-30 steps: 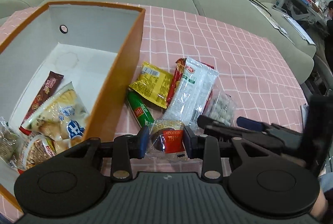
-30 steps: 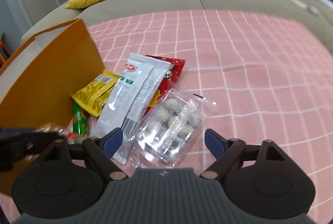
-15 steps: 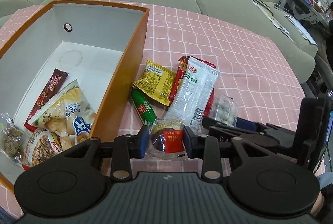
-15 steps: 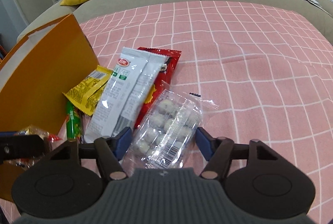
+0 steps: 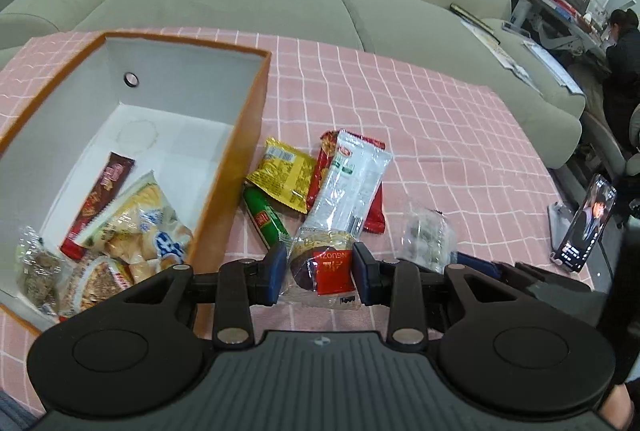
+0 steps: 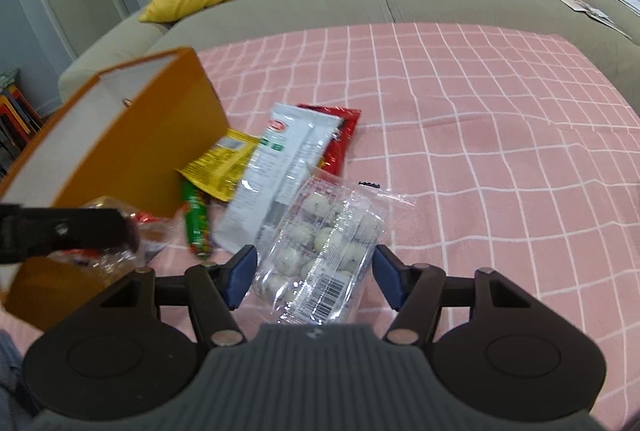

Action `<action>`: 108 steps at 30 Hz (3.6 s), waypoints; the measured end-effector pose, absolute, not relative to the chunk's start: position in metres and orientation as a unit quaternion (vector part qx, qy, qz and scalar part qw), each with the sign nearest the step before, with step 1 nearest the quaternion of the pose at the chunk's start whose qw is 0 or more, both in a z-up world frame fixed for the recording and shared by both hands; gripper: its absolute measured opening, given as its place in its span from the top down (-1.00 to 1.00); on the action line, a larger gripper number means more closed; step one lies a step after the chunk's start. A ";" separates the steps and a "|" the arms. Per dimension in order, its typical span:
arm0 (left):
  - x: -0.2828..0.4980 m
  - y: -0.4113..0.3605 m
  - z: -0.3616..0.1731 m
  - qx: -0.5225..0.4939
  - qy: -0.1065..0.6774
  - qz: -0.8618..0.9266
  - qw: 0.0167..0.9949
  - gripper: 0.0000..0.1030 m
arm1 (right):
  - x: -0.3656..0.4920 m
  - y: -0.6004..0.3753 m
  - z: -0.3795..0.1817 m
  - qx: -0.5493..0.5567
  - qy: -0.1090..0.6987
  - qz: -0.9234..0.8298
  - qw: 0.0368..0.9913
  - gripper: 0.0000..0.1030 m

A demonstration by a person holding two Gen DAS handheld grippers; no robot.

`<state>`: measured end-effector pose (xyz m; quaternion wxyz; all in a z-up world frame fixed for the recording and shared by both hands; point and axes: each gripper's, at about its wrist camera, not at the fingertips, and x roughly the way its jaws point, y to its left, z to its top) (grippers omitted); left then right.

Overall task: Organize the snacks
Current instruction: 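Lift the red candy packet with the left tool while the right tool grasps the quail-egg tray, then carry the candy packet and quail-egg tray into the box and open both tools, then move both tools back over the remaining snacks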

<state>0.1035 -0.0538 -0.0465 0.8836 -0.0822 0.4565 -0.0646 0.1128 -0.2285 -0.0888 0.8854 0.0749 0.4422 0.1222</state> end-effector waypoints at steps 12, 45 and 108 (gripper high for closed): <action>0.089 0.003 0.006 -0.090 0.410 -0.026 0.907 0.24 | 0.091 -0.189 -0.017 0.065 0.379 0.210 0.899 -0.19; 0.172 0.087 -0.059 0.077 0.542 0.006 0.837 0.24 | 0.206 0.023 -0.027 -0.253 0.454 0.380 0.765 -0.18; 0.117 0.056 0.024 -0.002 0.414 0.057 0.908 -0.59 | 0.157 -0.081 0.045 -0.123 0.343 0.278 0.889 -0.80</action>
